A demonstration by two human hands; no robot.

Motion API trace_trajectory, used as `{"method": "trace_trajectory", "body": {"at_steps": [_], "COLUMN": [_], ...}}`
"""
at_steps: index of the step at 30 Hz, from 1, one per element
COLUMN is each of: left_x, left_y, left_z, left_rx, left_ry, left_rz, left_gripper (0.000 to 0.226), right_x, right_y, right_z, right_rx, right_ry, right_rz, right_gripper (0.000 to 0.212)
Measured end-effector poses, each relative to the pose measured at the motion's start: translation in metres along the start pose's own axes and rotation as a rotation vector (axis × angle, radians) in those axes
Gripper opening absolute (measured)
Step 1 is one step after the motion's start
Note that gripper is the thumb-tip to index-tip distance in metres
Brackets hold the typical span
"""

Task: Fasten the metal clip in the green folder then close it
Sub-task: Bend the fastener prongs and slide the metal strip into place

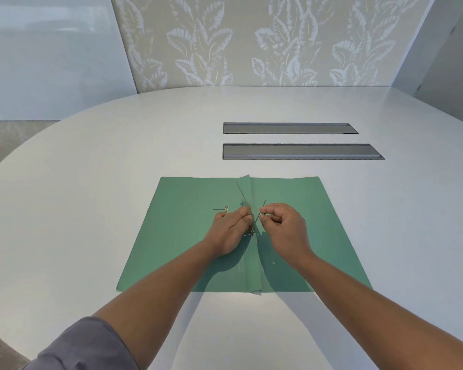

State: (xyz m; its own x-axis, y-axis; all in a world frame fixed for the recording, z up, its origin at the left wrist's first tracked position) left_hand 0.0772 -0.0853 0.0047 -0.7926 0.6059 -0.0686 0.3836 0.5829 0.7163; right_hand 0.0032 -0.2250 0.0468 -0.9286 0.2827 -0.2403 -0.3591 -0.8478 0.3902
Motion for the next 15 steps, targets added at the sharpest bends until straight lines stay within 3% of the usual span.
{"method": "trace_trajectory", "body": {"at_steps": [5, 10, 15], "left_x": [0.002, 0.006, 0.007], "left_y": [0.004, 0.011, 0.02], "left_z": [-0.002, 0.004, 0.003], "left_rx": [0.107, 0.369, 0.32], "left_ry": [0.0, 0.048, 0.027], "left_rz": [-0.013, -0.096, -0.199], "left_gripper": [0.017, 0.01, 0.011], "right_x": [0.002, 0.007, 0.015], "right_y": [-0.005, -0.014, -0.026], "right_z": [0.004, 0.0, 0.0], "right_rx": [0.009, 0.114, 0.219], "right_ry": [0.037, 0.102, 0.208], "right_rz": [0.039, 0.125, 0.233], "right_gripper": [0.036, 0.019, 0.022]}}
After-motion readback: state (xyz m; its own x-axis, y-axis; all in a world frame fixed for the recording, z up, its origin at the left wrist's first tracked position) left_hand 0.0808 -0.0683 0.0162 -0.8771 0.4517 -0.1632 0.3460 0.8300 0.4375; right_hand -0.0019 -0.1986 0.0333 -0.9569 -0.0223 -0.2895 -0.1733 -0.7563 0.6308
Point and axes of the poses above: each hand's wrist, its own x-axis away from the middle knuckle, its own y-axis out of the back of the hand, z = x × y, the point moved 7 cm from there along -x, towards the middle knuckle, and after that the axes turned 5 degrees about z, right-handed, at the moved point
